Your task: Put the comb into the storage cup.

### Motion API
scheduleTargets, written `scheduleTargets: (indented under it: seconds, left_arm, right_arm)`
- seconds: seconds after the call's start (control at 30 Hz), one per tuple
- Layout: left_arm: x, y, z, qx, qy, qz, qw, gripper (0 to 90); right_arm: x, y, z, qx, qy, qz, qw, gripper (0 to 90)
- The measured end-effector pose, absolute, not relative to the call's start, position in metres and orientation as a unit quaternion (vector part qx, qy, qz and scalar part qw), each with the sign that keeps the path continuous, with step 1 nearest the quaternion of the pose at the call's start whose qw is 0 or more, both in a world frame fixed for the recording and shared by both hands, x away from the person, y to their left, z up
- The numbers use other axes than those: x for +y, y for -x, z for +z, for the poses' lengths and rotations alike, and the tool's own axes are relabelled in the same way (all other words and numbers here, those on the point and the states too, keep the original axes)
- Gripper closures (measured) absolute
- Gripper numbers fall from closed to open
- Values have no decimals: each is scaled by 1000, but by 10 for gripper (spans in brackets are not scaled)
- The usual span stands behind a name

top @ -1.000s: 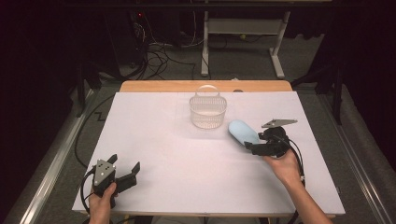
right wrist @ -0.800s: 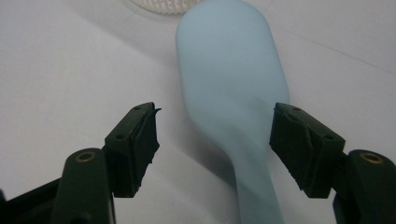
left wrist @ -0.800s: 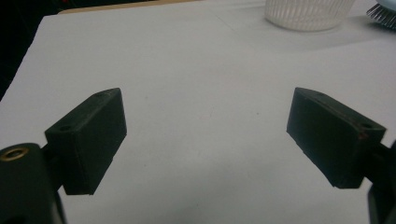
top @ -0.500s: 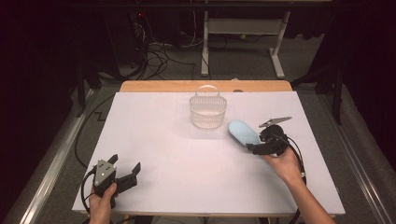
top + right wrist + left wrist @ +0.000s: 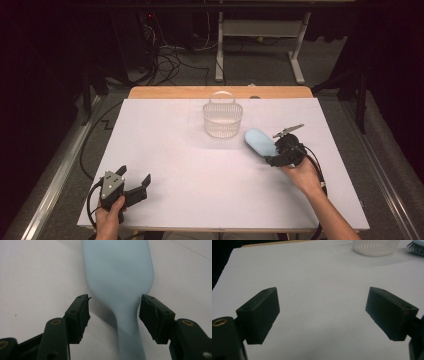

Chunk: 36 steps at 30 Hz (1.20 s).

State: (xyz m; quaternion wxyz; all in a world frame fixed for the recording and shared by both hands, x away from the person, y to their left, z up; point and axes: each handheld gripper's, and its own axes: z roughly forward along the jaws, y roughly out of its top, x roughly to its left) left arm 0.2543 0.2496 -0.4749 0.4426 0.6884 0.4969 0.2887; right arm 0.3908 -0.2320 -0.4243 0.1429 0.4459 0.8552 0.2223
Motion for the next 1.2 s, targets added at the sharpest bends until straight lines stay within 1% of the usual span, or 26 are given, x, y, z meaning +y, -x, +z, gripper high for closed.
scheduleTargets:
  seconds: [0.7, 0.9, 1.17, 1.2]
  left_arm:
    - [250, -254, -475, 493, -692, 287, 442, 133]
    - [250, -254, -475, 493, -692, 287, 442, 134]
    - [248, -254, -475, 490, -695, 287, 441, 136]
    - [248, -254, -475, 489, -696, 287, 440, 136]
  right_arm:
    - [-229, -400, -437, 865, -450, 170, 141, 452]
    - [-229, -404, -440, 866, -455, 164, 130, 504]
    - [-232, -406, -441, 864, -458, 170, 117, 546]
    - [-233, -406, -441, 864, -459, 172, 116, 567]
